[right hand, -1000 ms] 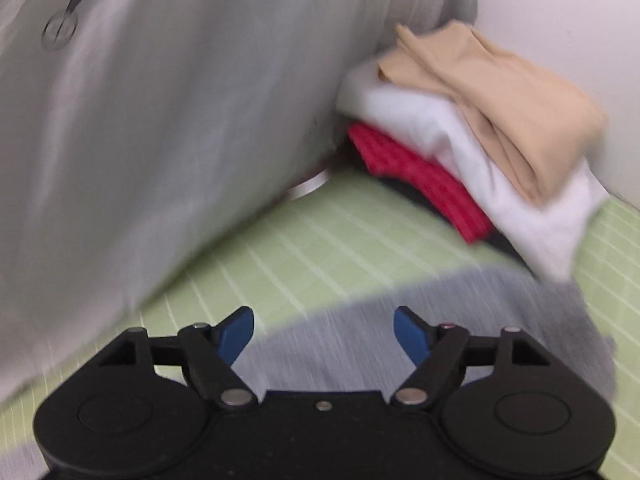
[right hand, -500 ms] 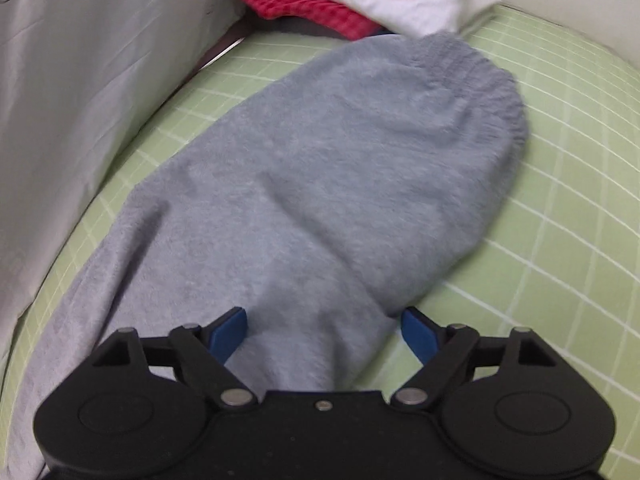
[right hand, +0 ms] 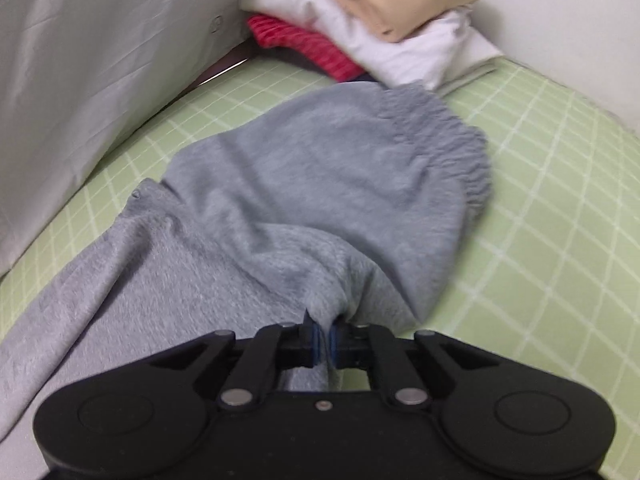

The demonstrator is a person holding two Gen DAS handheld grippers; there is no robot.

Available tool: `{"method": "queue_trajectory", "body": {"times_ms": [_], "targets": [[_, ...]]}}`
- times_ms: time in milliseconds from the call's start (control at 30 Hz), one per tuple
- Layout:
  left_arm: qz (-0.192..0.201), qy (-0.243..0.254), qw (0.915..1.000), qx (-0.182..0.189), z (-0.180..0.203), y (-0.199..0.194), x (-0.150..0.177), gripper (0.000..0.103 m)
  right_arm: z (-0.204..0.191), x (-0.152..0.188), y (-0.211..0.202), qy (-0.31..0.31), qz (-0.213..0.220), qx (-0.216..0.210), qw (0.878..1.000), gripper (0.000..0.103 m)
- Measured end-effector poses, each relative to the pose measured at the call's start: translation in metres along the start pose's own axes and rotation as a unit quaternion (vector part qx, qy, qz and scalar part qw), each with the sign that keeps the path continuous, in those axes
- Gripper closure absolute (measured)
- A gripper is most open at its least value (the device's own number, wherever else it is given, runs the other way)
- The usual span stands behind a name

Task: Fold clothes

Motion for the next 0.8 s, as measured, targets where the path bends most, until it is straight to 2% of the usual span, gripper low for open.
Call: {"method": "queue_trajectory", "body": {"times_ms": [167,333,433,533,633,667,733,800], "targets": [[-0.024,0.032,0.9992,0.001,-0.035,-0.044,0.061,0.097,0.049,-0.005,-0.002,-0.016,0.01,0.019,1.0,0.098],[-0.042,0.029,0.9987,-0.005,-0.082,-0.077,0.115,0.097,0.095,0.0,-0.006,0.018,0.006,0.018,1.0,0.097],[-0.043,0.029,0.9987,0.0,-0.101,-0.092,0.131,0.094,0.093,0.006,-0.011,-0.001,0.004,0.005,1.0,0.095],[-0.027,0.033,0.9991,0.007,-0.11,-0.107,0.134,0.093,0.076,0.012,-0.021,-0.038,0.01,0.0,0.999,0.09],[-0.005,0.051,0.9987,0.006,-0.116,-0.119,0.13,0.097,0.058,0.017,-0.037,-0.045,0.023,-0.011,0.999,0.081],[-0.002,0.054,0.9985,0.007,-0.118,-0.122,0.127,0.097,0.054,0.018,-0.042,-0.042,0.027,-0.014,0.999,0.076],[0.005,0.058,0.9983,0.011,-0.122,-0.125,0.123,0.096,0.044,0.023,-0.055,-0.039,0.039,-0.022,0.998,0.06],[0.003,0.06,0.998,0.02,-0.122,-0.124,0.118,0.095,0.032,0.029,-0.065,-0.045,0.05,-0.028,0.997,0.036]]}}
Point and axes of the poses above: each gripper's, at about its wrist camera, not at the fingertips, and y roughly the way its jaws point, z to its right, x to its underside, the point moved 5 cm from there along y, roughly the way its jaws point, and after that the axes turned 9 degrees about -y, right-handed, at the moved point
